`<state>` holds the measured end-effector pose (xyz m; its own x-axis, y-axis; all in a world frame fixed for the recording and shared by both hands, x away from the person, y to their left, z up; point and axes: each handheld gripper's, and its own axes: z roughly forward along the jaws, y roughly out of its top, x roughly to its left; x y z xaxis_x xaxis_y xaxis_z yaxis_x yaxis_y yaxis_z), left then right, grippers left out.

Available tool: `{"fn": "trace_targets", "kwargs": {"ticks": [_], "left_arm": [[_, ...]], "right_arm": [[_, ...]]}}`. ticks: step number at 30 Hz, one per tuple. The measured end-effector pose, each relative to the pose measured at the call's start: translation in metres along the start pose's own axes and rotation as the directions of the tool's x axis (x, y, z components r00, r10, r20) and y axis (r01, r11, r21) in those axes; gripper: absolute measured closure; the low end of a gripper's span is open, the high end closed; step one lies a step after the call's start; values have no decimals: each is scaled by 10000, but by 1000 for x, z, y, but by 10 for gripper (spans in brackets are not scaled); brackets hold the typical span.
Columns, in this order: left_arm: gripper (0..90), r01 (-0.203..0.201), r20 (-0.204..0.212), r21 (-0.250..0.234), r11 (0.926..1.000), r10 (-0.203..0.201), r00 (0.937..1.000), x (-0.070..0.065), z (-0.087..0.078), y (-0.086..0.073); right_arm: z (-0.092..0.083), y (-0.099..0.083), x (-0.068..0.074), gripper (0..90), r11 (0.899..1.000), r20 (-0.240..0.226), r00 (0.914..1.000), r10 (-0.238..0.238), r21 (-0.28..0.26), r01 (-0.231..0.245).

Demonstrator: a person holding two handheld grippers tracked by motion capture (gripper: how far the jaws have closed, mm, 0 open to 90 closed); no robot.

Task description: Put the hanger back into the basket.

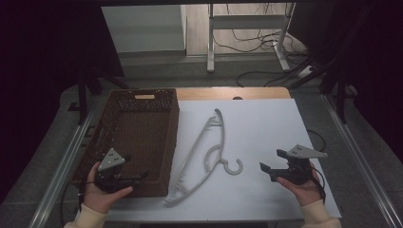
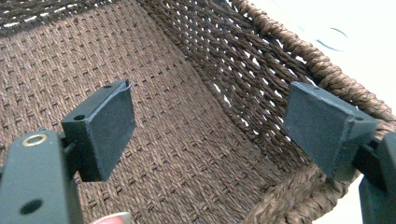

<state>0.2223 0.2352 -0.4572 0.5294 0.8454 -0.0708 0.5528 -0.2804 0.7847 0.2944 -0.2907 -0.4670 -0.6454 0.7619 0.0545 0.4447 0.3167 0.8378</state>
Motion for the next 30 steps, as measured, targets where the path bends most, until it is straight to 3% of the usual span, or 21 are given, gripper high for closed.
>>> {"fn": "trace_targets", "kwargs": {"ticks": [30], "left_arm": [[170, -7, -11, -44, 10000, 7, 10000, -2, -3, 3]], "right_arm": [[-4, 3, 2, 150, 9999, 133, 9999, -55, -161, 57]]}}
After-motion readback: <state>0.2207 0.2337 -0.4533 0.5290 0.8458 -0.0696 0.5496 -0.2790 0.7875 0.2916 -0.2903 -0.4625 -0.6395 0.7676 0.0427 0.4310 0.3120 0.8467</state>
